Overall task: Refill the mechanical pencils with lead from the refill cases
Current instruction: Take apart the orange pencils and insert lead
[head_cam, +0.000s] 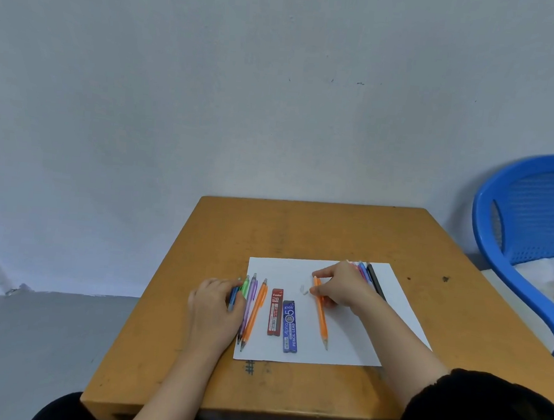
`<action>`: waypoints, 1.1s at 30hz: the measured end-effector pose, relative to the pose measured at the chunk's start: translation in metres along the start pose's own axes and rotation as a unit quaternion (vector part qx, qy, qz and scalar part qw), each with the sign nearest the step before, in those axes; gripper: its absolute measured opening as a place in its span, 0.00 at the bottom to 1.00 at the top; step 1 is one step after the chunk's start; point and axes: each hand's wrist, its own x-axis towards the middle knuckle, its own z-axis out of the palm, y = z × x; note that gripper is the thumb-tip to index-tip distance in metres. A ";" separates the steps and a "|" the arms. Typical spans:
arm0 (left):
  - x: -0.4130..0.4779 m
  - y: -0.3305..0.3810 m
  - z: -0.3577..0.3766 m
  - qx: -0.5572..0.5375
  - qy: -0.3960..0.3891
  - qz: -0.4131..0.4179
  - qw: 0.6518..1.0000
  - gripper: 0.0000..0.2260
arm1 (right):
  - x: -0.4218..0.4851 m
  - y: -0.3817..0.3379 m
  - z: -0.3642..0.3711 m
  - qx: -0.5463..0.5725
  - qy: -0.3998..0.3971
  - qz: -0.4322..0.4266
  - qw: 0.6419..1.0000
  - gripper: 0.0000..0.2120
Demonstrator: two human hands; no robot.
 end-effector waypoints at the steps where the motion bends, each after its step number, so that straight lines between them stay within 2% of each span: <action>1: 0.000 0.000 0.000 0.001 0.000 -0.001 1.000 0.13 | 0.000 0.000 0.001 -0.009 -0.001 0.000 1.000 0.22; 7: 0.000 0.001 -0.001 0.007 -0.005 -0.002 1.000 0.13 | 0.002 -0.001 0.001 -0.017 -0.008 0.008 1.000 0.23; 12: 0.000 0.001 -0.001 0.009 -0.007 -0.004 1.000 0.13 | -0.001 -0.004 -0.001 -0.025 0.016 0.005 1.000 0.22; 16: 0.000 0.000 -0.001 0.007 -0.003 0.002 1.000 0.13 | -0.007 -0.009 -0.006 -0.044 0.041 -0.058 0.997 0.21; 18: 0.000 0.000 -0.001 0.005 -0.003 0.001 1.000 0.13 | -0.015 -0.018 -0.008 -0.060 0.020 -0.095 0.994 0.23; 22: 0.000 0.000 -0.001 0.004 0.000 0.001 1.000 0.12 | -0.032 -0.034 -0.007 -0.140 -0.070 -0.131 0.979 0.32; 27: 0.000 0.001 -0.001 0.008 0.002 0.003 1.000 0.13 | -0.045 -0.037 0.007 -0.315 -0.104 -0.150 0.931 0.42; 30: 0.000 0.001 -0.001 0.006 0.002 0.002 1.000 0.13 | -0.048 -0.035 0.014 -0.369 -0.101 -0.163 0.909 0.42; 33: -0.001 0.000 -0.001 0.000 0.007 0.007 1.000 0.12 | -0.050 -0.033 0.017 -0.379 -0.102 -0.173 0.903 0.38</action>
